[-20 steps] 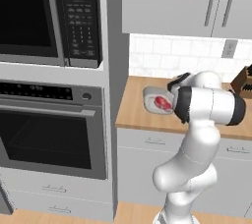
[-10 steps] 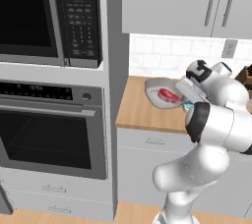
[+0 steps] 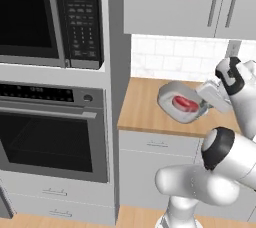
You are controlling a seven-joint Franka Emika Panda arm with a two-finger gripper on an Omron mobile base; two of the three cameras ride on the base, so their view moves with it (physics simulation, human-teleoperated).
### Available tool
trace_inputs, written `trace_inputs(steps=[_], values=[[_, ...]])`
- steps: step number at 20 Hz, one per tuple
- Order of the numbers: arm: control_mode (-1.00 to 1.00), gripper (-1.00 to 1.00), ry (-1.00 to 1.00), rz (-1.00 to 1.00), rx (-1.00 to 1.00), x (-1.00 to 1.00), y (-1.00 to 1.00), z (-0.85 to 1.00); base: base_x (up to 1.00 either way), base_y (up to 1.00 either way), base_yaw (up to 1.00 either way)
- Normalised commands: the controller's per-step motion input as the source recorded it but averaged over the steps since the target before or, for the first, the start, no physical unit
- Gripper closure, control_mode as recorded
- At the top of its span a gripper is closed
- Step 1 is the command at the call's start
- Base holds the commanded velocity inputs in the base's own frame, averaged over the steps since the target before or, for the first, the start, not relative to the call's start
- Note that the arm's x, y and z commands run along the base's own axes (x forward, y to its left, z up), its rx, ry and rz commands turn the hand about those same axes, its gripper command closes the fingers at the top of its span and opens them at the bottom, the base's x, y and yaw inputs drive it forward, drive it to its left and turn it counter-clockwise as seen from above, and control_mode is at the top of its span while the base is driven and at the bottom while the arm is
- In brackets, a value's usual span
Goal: Take the meat container that has the steak and place it on the second highest rack of the freezer. Then take the vegetable container that has the lime and cucumber and place it on the highest rack of the freezer.
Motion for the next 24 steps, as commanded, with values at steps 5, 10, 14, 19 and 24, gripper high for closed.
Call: trace_inputs(steps=[5,10,14,19,24], values=[[-1.00,1.00,-0.25,0.44,-0.11,-0.65,0.00,0.41,0.00,0.00,0.00],[-1.00,1.00,-0.23,0.38,-0.12,-0.48,0.00,0.35,0.00,0.00,0.00],[-1.00,1.00,-0.16,0.17,-0.08,-0.25,0.04,0.25,0.00,0.00,0.00],[1.00,1.00,-0.02,0.00,0.00,-0.05,0.04,0.03,0.00,0.00,0.00],[1.00,1.00,0.00,0.00,0.00,0.00,0.00,0.00,0.00,0.00,0.25]])
